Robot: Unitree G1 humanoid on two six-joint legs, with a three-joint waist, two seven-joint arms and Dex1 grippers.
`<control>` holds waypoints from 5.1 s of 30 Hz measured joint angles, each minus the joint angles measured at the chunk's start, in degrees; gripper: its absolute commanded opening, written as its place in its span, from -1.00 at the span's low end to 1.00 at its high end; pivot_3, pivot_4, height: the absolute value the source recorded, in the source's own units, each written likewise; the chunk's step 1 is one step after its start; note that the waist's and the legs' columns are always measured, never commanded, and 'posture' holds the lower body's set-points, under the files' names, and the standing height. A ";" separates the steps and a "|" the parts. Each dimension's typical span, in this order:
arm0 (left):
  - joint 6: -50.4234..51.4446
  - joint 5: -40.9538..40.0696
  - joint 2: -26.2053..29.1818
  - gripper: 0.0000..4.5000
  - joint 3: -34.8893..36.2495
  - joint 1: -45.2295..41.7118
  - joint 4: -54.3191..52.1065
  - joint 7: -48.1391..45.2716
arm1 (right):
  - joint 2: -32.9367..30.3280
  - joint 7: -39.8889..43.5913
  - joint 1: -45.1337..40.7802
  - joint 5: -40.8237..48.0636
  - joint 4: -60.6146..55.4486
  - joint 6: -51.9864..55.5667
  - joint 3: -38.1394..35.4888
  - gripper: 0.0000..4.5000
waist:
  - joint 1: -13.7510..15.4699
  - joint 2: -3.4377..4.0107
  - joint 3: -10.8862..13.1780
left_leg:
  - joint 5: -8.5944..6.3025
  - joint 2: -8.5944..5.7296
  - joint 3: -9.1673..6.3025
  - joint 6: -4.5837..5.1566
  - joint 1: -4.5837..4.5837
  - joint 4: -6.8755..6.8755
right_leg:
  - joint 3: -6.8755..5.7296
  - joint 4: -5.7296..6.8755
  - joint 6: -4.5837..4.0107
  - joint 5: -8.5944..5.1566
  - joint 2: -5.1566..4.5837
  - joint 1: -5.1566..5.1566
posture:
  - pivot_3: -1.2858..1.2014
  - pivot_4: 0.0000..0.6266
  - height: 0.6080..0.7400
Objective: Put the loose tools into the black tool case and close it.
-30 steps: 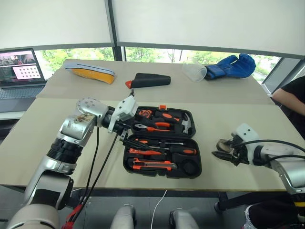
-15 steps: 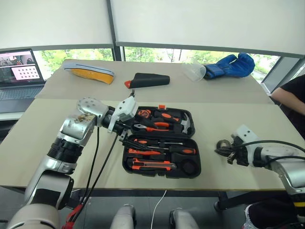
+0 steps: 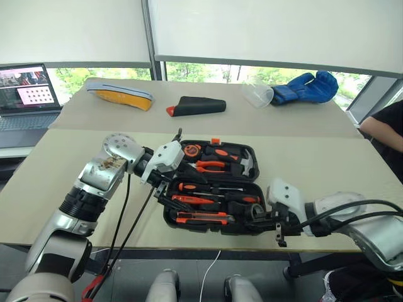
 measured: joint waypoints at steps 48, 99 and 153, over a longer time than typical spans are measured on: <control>-5.86 12.45 2.35 -0.99 4.88 16.32 8.11 13.45 | 5.08 5.58 5.73 -14.70 25.01 -31.21 -5.57 -1.00 | 0.39 0.00 0.00 | -0.03 0.04 0.02 -0.05 -0.06 -0.09 | 0.06 0.02 0.05 -0.12 0.10 -0.07 | 0.03 -0.52 1.00; 32.18 4.45 -13.36 -1.00 20.90 -10.66 38.73 43.82 | 27.97 -23.15 -28.79 -6.87 53.12 4.02 -13.59 -0.99 | -1.39 -0.13 0.08 | -0.02 -0.09 -0.11 -0.04 0.20 -0.18 | 0.14 0.72 0.08 0.10 0.16 -0.09 | 0.03 -0.52 1.00; -25.86 22.62 -11.87 -0.59 5.12 -17.16 53.29 36.10 | 5.23 -4.49 14.80 -7.81 3.51 -20.93 -7.96 -1.00 | -0.12 -0.40 0.36 | 0.15 -0.04 0.08 -0.11 -0.40 -0.13 | 0.16 -0.24 0.24 0.21 0.08 -0.26 | 0.03 -0.52 1.00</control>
